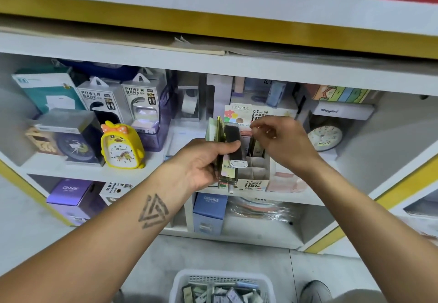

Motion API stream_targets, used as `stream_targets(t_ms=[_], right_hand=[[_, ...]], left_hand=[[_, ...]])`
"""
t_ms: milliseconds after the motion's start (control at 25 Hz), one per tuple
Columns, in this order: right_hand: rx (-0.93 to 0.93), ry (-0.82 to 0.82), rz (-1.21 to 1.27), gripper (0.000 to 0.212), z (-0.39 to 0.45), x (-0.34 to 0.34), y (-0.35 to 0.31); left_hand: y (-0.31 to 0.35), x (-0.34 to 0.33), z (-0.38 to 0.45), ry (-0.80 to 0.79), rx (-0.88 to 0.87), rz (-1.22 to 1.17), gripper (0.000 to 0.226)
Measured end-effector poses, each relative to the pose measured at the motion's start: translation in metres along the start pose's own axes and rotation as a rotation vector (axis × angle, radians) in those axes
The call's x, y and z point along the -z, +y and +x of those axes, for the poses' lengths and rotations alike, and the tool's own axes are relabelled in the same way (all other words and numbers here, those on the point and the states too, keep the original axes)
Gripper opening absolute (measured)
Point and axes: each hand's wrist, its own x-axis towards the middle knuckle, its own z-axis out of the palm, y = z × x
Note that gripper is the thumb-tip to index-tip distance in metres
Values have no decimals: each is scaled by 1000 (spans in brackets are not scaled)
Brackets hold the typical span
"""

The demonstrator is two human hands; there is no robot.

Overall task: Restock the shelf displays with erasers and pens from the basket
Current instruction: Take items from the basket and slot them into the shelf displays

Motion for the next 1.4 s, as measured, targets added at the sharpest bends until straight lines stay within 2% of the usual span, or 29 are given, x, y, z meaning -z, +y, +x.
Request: stream_targets(t_ms=[40, 80, 160, 240, 360, 440, 520, 640, 680, 840, 1000, 1160, 1280, 1400], right_hand=[[-149, -98, 313, 12, -4, 1, -9], [-262, -199, 516, 23, -8, 0, -15], [-365, -325, 656, 43, -17, -6, -22], [-381, -331, 727, 42, -20, -10, -27], [-350, -203, 801, 24, -14, -6, -28], [-288, -128, 764, 18, -8, 3, -26], [-220, -145, 728, 17, -7, 13, -25], [-139, -292, 665, 44, -10, 18, -25], [-132, -299, 631, 46, -12, 16, -26], [-117, -181, 448, 20, -11, 10, -30], [-2, -74, 185, 19, -5, 1, -22], [159, 133, 239, 8, 3, 1, -24], [172, 132, 226, 25, 5, -2, -23], [185, 101, 7, 34, 0, -15, -15]], left_hand=[[-1, -1, -1, -1, -10, -1, 26], [-1, -1, -2, 1, -23, 0, 24], [-1, -2, -5, 6, -40, 1, 22], [1, -1, -8, 3, -43, -11, 25], [9, 6, -12, 22, -38, 11, 26], [13, 12, -13, 31, -37, 40, 20], [18, 18, -14, 63, -29, 60, 15], [23, 27, -16, 110, -19, 79, 10], [25, 29, -17, 115, -19, 80, 10], [25, 32, -18, 116, -21, 78, 11], [23, 29, -17, 109, -4, 97, 8], [21, 29, -15, 106, 3, 78, 8], [21, 29, -14, 104, 8, 81, 9], [20, 29, -14, 99, 11, 94, 8]])
